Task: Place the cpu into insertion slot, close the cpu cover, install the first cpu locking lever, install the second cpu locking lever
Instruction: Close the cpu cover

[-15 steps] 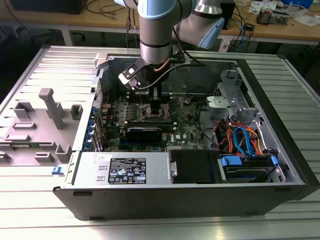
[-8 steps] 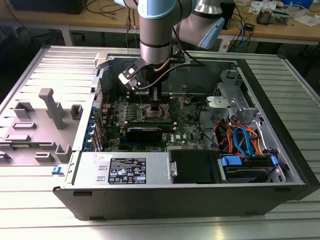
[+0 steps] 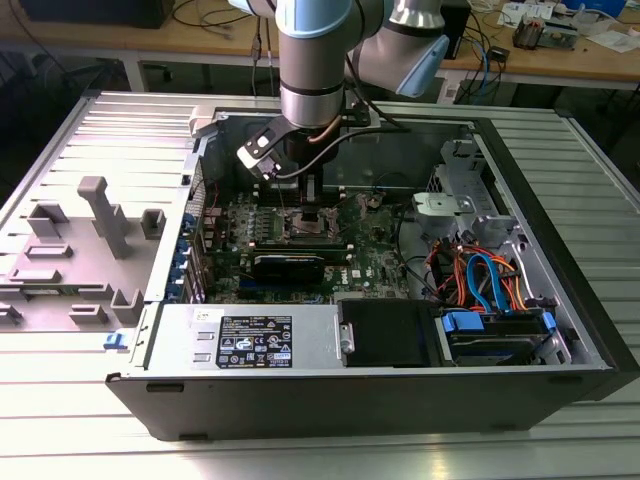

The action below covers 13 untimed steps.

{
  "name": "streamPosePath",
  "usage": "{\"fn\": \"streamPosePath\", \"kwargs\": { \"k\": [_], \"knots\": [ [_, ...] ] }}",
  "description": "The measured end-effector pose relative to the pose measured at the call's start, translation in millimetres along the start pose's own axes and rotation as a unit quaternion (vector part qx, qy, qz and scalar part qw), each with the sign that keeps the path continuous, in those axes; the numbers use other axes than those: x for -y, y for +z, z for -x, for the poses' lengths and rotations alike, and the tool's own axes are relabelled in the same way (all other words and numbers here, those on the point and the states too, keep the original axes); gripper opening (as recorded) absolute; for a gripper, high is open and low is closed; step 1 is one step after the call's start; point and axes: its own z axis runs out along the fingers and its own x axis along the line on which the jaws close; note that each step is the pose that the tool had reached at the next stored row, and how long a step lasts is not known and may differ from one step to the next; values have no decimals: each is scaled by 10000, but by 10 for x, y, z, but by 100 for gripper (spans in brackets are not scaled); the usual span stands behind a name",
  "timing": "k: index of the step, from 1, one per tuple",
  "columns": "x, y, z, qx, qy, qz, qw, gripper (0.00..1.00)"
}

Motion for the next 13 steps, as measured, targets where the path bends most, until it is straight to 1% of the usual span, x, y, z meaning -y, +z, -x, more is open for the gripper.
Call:
{"fn": "streamPosePath", "kwargs": {
  "k": [8, 10, 13],
  "knots": [
    [-2, -12, 0, 0, 0, -1, 10000, 11],
    [-3, -26, 0, 1, 0, -1, 10000, 11],
    [-4, -70, 2, 1, 0, 0, 10000, 11]
  ]
}}
